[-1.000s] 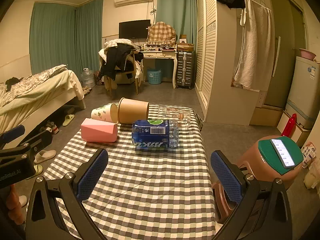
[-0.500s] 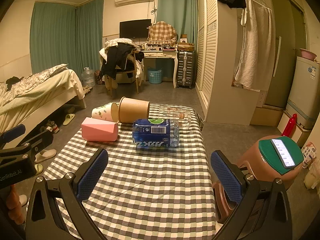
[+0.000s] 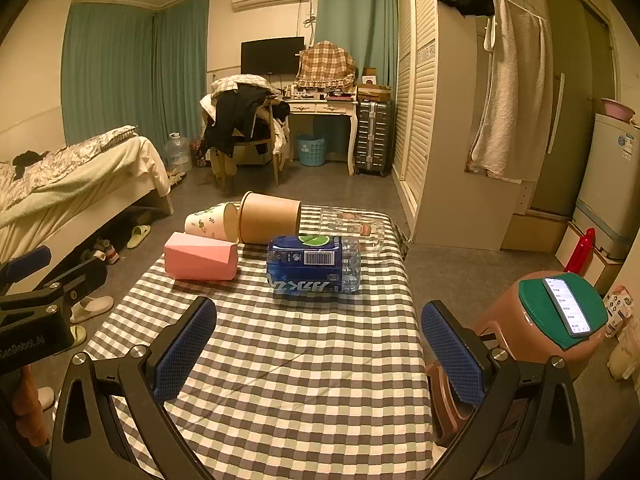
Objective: Flip cup upside down
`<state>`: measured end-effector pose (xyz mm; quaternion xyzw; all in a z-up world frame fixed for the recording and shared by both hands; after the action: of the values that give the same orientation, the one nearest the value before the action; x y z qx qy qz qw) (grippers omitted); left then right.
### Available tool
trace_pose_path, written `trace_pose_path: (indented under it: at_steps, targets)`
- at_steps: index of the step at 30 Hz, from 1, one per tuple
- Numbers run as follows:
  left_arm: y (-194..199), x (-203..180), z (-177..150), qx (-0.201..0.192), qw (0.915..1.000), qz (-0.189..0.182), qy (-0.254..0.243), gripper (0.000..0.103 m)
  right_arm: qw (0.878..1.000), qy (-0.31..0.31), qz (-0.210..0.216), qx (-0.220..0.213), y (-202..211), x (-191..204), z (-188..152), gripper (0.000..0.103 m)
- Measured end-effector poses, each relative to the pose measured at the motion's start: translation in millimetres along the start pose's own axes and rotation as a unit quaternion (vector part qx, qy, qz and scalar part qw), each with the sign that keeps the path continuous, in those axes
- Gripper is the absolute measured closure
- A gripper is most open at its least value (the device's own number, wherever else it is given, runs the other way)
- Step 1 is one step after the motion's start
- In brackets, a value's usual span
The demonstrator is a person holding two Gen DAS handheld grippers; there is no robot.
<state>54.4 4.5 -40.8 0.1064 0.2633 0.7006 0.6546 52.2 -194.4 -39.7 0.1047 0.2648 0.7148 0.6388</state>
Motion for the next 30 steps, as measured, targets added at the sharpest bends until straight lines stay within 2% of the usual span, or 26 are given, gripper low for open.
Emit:
trace_pose_path:
  at_steps: [9, 12, 17, 20, 23, 26, 30]
  targets:
    - [0.8, 4.2, -1.0, 0.001, 1.0, 0.003, -0.001, 0.0, 1.0, 0.002, 0.003, 0.001, -0.4, 0.9, 1.4, 0.0]
    - [-2.0, 16.1, 4.7, 0.002, 0.9999, 0.011, 0.004, 0.0, 1.0, 0.015, 0.011, -0.001, 0.7, 3.8, 7.9, 0.0]
    - [-8.9, 47.4, 14.7, 0.006, 0.9987, 0.043, 0.026, 0.0, 0.997, 0.078, 0.013, -0.011, -6.8, 14.3, 33.1, 0.0]
    - [-15.3, 66.3, 21.4, 0.007, 0.9971, 0.066, 0.038, 0.0, 0.99, 0.136, 0.039, -0.007, -26.9, 27.0, 53.3, 0.0]
    - [-22.7, 83.9, 24.9, 0.01, 0.9953, 0.084, 0.048, 0.0, 0.977, 0.193, 0.094, 0.005, -53.4, 47.4, 72.8, 0.0]
    - [-35.6, 98.0, 27.0, 0.016, 0.9935, 0.096, 0.057, 0.0, 0.953, 0.259, 0.155, 0.028, -84.6, 79.0, 86.5, 0.0]
    - [-55.8, 117.2, 28.6, 0.025, 0.9905, 0.117, 0.068, 0.0, 0.909, 0.364, 0.192, 0.069, -126.3, 123.4, 82.4, 0.0]
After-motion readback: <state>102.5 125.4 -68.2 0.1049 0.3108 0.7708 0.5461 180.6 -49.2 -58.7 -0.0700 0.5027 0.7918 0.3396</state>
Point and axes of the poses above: each gripper's, at about its wrist camera, not at the fingertips, and y roughly against the way its jaws point, x to its left, z to its top, the point moved 7 cm from there along -y, roughly the way its jaws point, and after that the axes turned 11 degrees about y, right-handed, at the moved point
